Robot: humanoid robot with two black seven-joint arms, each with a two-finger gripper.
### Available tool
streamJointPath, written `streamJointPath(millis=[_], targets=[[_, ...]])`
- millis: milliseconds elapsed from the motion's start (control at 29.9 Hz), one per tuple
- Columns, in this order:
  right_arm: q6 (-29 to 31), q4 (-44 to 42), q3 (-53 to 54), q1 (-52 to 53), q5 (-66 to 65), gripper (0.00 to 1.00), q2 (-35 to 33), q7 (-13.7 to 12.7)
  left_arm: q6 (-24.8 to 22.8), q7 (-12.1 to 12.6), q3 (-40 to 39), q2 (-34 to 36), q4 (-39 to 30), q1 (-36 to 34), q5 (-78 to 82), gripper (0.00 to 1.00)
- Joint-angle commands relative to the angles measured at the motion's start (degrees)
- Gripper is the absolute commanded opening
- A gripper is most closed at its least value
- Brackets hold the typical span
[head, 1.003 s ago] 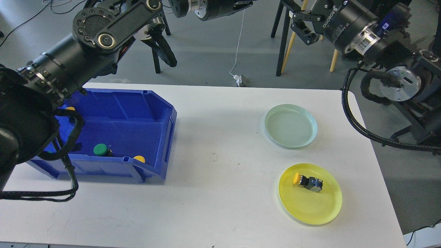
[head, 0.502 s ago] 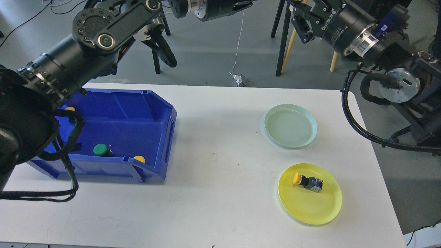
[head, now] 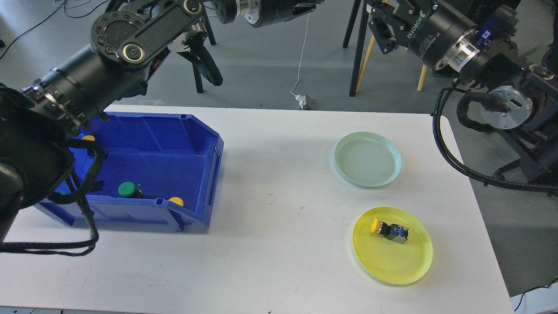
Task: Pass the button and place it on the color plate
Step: 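Bring the right gripper to the left gripper and take the green button, then carry the green button to the pale green plate and release it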
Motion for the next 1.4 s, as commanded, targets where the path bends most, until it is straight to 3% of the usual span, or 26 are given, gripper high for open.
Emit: streamJointPath(millis=[0, 401, 602, 836, 970, 1170, 1371], targets=[[-0.02, 0.01, 0.02, -0.01, 0.0, 0.2, -0.33, 0.0, 0.0, 0.28, 0.15, -0.12, -0.05, 0.26, 0.14, 0.99], [-0.28, -2.8, -0.06, -0.45, -0.08, 0.2, -2.0, -0.78, 0.0, 0.72, 2.97, 1.64, -0.05, 2.19, 0.67, 0.99], [-0.19, -7.28, -1.82, -2.29, -0.26, 0.2, -6.04, -1.31, 0.0, 0.45, 3.58, 8.66, -0.93, 5.79, 0.85, 0.99], [-0.1, -13.51, -15.95, -4.66, -2.46, 0.21, -8.69, -1.05, 0.0, -0.34, 2.27, 17.63, -0.76, 6.94, 0.5, 0.99], [-0.1, -17.91, -20.54, -7.82, -2.54, 0.21, -7.81, -0.79, 0.0, -2.36, -1.07, 21.14, -0.84, 6.68, 0.41, 0.99], [-0.1, -25.64, -25.02, -8.36, -3.42, 0.24, -0.7, -1.05, 0.0, -2.45, -5.73, 23.61, -0.84, 5.98, 0.32, 0.99], [-0.46, -31.44, -27.22, -7.74, -5.26, 0.37, 7.47, -1.4, 0.0, -2.54, -6.52, 24.31, -0.93, 5.1, 0.32, 0.99]])
